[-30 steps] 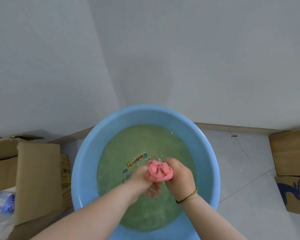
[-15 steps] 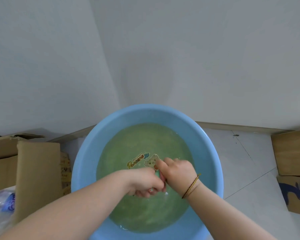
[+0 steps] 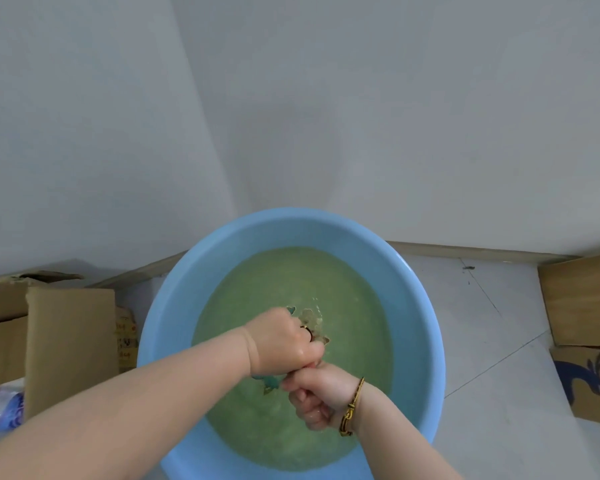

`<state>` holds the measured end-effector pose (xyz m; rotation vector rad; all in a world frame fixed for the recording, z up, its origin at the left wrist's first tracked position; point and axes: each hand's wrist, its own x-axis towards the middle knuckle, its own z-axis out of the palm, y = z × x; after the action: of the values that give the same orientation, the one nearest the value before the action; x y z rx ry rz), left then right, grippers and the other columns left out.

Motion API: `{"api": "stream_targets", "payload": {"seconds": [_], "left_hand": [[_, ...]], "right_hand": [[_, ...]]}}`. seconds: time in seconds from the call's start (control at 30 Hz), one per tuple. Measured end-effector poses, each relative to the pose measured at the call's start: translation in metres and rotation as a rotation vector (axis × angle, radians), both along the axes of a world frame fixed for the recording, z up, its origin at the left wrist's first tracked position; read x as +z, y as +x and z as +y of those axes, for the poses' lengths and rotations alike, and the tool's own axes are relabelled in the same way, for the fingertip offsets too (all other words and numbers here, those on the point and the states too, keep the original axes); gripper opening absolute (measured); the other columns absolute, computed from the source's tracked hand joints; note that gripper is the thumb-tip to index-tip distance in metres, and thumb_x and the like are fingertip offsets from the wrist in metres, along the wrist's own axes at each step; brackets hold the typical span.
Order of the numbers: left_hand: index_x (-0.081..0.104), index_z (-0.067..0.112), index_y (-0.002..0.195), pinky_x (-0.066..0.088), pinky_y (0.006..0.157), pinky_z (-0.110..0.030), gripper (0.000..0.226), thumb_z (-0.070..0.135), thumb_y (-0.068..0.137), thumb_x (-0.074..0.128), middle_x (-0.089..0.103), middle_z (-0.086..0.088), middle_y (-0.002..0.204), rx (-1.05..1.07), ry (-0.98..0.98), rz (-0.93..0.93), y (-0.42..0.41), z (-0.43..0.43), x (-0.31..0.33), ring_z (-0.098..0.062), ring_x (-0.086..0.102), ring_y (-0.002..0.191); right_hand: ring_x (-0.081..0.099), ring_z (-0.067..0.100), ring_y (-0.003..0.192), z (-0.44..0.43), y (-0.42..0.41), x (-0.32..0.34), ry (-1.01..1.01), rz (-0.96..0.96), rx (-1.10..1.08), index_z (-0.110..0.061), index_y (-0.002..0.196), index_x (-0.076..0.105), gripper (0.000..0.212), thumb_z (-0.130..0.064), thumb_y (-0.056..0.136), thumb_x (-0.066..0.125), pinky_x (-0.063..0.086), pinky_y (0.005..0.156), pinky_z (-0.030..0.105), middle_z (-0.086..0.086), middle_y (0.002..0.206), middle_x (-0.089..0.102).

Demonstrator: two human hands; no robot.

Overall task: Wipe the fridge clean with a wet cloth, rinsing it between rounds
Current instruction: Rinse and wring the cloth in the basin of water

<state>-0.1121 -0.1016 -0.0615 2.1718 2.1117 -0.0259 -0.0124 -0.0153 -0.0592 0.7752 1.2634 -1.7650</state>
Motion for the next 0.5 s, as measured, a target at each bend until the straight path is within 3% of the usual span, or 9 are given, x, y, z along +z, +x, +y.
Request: {"api": "stream_targets", "payload": {"seconds": [0.07,0.13,0.17,0.23,0.3,0.33,0.4,0.5], "left_hand": [[0.053,0.022,0.065,0.024,0.032,-0.014,0.008,0.028,0.063,0.048,0.051,0.007,0.041,0.105,0.056,-0.144,0.004,-0.001,0.003,-0.010,0.048,0.033],[0.049,0.024,0.097,0.037,0.042,-0.019,0.035,0.023,0.064,0.060,0.059,0.012,0.078,0.473,0.157,-0.356,0.017,-0.005,0.006,-0.009,0.060,0.058],[0.045,0.025,0.112,0.044,0.056,-0.021,0.045,0.017,0.071,0.062,0.052,0.012,0.099,0.691,0.142,-0.499,0.021,-0.007,0.008,-0.009,0.059,0.076],[0.039,0.024,0.125,0.045,0.071,-0.017,0.054,0.011,0.079,0.063,0.042,0.013,0.109,1.068,0.070,-1.000,0.033,-0.013,0.020,-0.005,0.052,0.088],[0.040,0.021,0.126,0.046,0.069,-0.009,0.050,0.006,0.083,0.060,0.050,0.013,0.107,1.169,0.102,-1.481,0.045,-0.013,0.033,-0.002,0.054,0.087],[0.043,0.023,0.124,0.046,0.071,-0.010,0.041,0.008,0.087,0.056,0.055,0.014,0.109,1.151,0.110,-1.621,0.052,-0.013,0.038,-0.002,0.056,0.091],[0.051,0.028,0.117,0.046,0.076,-0.011,0.029,0.015,0.092,0.047,0.063,0.017,0.110,1.098,0.164,-1.748,0.060,-0.008,0.051,0.001,0.059,0.098],[0.062,0.022,0.100,0.048,0.070,-0.012,0.024,0.007,0.091,0.046,0.072,0.011,0.092,1.183,0.326,-1.816,0.063,0.001,0.074,0.002,0.065,0.082]], "right_hand": [[0.018,0.004,0.026,0.004,0.001,0.002,0.046,-0.003,-0.056,-0.019,0.037,0.037,0.052,-0.010,0.087,0.047,0.013,0.036,0.005,-0.009,0.032,0.023],[0.021,0.005,0.028,0.010,0.007,0.004,0.142,0.020,-0.131,-0.020,0.048,0.037,0.043,-0.009,0.088,0.046,0.014,0.036,0.009,-0.008,0.033,0.028],[0.024,0.006,0.029,0.013,0.010,0.006,0.193,0.041,-0.180,-0.018,0.050,0.036,0.038,-0.011,0.085,0.050,0.016,0.036,0.010,-0.008,0.034,0.031],[0.030,0.009,0.030,0.016,0.017,0.013,0.306,0.111,-0.234,-0.016,0.049,0.038,0.030,-0.014,0.073,0.055,0.022,0.035,0.014,-0.005,0.037,0.037],[0.036,0.006,0.032,0.018,0.023,0.023,0.409,0.185,-0.240,-0.016,0.054,0.041,0.027,-0.008,0.077,0.054,0.030,0.037,0.015,-0.003,0.046,0.040],[0.037,0.002,0.033,0.017,0.025,0.029,0.436,0.221,-0.225,-0.017,0.061,0.043,0.026,-0.003,0.081,0.052,0.034,0.038,0.016,-0.003,0.052,0.041],[0.042,-0.003,0.039,0.014,0.029,0.043,0.456,0.290,-0.215,-0.020,0.082,0.048,0.020,-0.001,0.083,0.052,0.039,0.044,0.013,-0.005,0.065,0.045],[0.051,-0.005,0.065,0.010,0.038,0.061,0.359,0.404,-0.230,-0.025,0.109,0.045,0.046,-0.018,0.068,0.066,0.045,0.061,0.011,-0.012,0.083,0.054]]}}
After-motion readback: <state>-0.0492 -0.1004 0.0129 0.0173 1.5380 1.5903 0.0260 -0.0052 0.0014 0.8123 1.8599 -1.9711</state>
